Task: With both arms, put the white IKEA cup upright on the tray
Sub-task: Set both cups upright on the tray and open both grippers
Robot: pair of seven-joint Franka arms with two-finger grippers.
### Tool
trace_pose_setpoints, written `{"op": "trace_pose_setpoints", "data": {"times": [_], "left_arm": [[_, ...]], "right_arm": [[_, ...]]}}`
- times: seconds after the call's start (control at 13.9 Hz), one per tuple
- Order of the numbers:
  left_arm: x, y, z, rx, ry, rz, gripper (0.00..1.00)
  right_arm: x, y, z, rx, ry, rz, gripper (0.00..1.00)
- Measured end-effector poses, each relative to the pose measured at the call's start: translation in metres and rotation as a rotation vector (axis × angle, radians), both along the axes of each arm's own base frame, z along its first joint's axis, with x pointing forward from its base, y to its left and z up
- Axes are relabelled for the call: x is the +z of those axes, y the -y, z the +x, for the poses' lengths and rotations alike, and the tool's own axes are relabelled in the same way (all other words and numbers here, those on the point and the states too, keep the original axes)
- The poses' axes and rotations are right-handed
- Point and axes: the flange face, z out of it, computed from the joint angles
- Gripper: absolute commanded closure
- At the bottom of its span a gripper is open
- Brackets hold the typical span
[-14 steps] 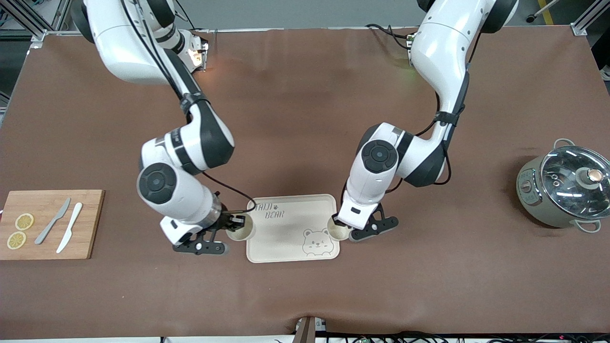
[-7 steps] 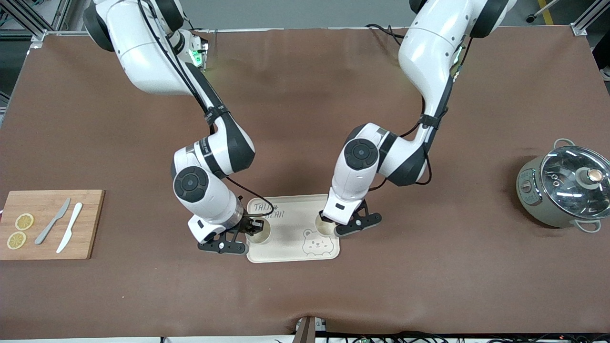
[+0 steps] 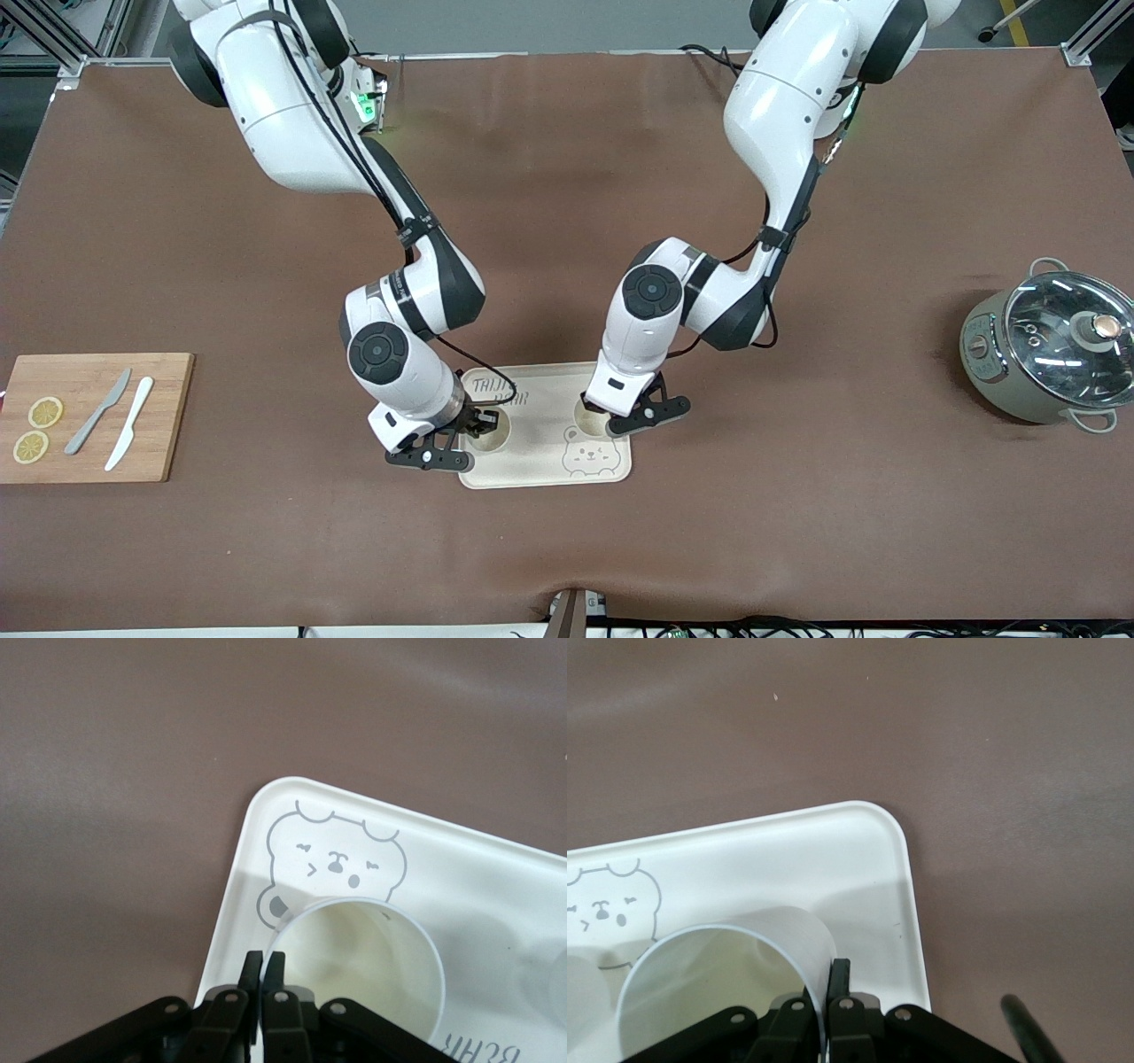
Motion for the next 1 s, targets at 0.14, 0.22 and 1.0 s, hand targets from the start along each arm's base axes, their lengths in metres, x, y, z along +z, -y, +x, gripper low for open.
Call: {"op": "trace_pose_setpoints", "data": {"times": [0.14, 0.22, 1.0], "left_arm": [[-0.005, 0.003, -0.003, -0.006, -0.003, 0.002, 1.0], [-0.008, 0.004, -0.003, -0.007, -0.004, 0.004, 1.0], [-0.011, 0.005, -0.003, -0.008, 0.002, -0.001, 0.39]], "right_arm": [[-0.011, -0.002, -0.001, 0.001, 0.0, -0.001, 1.0], [-0.017, -0.004, -0.002, 0.005, -0.003, -0.004, 1.0], [-0.026, -0.002, 0.0, 0.001, 0.013, -0.008, 0.56]]}}
